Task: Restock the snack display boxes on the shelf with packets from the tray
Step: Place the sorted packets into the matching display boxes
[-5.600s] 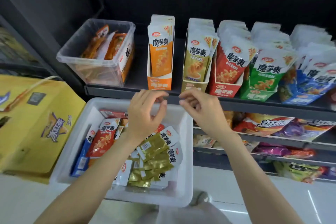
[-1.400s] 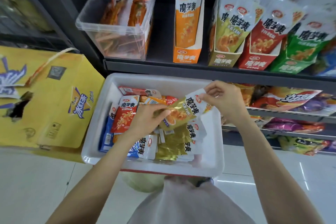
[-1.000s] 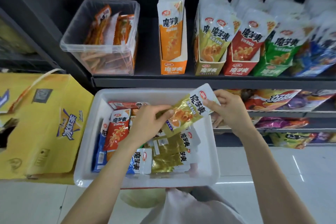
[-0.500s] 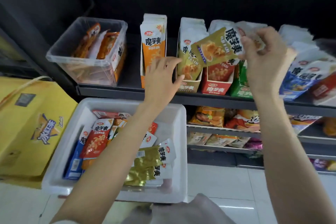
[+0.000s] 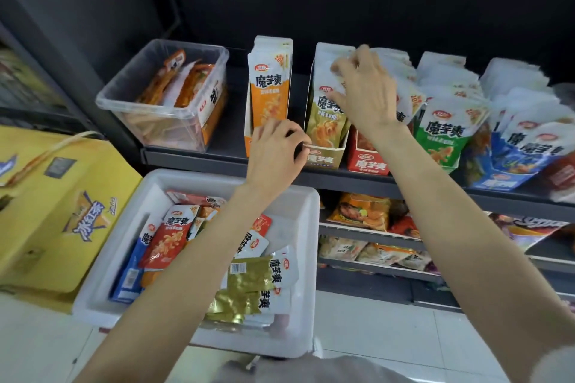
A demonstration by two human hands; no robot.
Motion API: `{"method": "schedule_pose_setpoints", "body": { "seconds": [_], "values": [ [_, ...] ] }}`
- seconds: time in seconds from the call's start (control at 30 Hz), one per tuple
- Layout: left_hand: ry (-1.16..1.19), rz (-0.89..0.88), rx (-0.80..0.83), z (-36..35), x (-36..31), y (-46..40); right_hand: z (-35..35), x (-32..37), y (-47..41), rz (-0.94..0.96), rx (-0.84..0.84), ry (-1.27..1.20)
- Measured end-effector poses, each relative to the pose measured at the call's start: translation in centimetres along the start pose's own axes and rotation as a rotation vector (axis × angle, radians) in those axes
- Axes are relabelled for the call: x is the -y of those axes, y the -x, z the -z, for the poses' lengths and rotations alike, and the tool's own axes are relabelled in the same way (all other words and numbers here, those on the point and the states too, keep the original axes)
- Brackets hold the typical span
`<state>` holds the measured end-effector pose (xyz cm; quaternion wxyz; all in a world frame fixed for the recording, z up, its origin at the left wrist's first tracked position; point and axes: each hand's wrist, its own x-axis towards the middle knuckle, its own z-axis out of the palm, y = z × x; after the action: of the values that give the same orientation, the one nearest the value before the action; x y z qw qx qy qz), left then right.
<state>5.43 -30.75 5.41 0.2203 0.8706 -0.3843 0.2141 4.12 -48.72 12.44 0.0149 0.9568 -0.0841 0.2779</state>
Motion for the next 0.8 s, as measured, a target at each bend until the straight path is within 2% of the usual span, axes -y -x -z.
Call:
{"method": "schedule_pose_setpoints", "body": {
  "seconds": [0.07,0.17,0.2,0.27,0.33,0.37,0.43,0.53,0.6,0.67,0.8],
  "values": [
    [0.043,0.009,-0.011,0.3,0.1,0.4,-0.2,-0.1,1.1,-0.023,-0.146,-0.071],
    [0.197,0.084,-0.121,1.3,0.1,1.9,0.2,0.5,4.7,-0.037,-0.407,-0.194],
    [0.250,0.116,-0.167,1.7,0.2,2.8,0.4,1.1,6.2,-0.059,-0.442,-0.272],
    [0.334,0.164,-0.252,2.5,0.9,5.0,0.8,3.1,9.4,-0.101,-0.393,-0.468],
    [0.393,0.191,-0.256,3.1,2.1,7.6,0.9,5.4,12.3,-0.104,-0.198,-0.631],
    [0.411,0.200,-0.198,3.3,2.9,8.9,0.8,6.6,13.4,-0.091,-0.055,-0.680],
    [0.404,0.213,0.047,3.5,4.9,11.6,-0.3,8.8,15.0,-0.009,0.269,-0.672],
    [0.217,0.181,0.440,3.4,7.8,15.6,-2.8,11.8,16.4,0.178,0.658,-0.524],
    [0.066,0.153,0.643,3.1,9.0,17.8,-4.3,13.6,17.1,0.295,0.823,-0.348],
    [0.021,0.147,0.796,2.7,9.3,19.2,-5.4,15.1,17.7,0.410,0.947,-0.150],
    [-0.009,0.042,0.903,1.6,7.9,20.0,-6.2,15.6,18.9,0.482,1.165,0.071]
  ]
}}
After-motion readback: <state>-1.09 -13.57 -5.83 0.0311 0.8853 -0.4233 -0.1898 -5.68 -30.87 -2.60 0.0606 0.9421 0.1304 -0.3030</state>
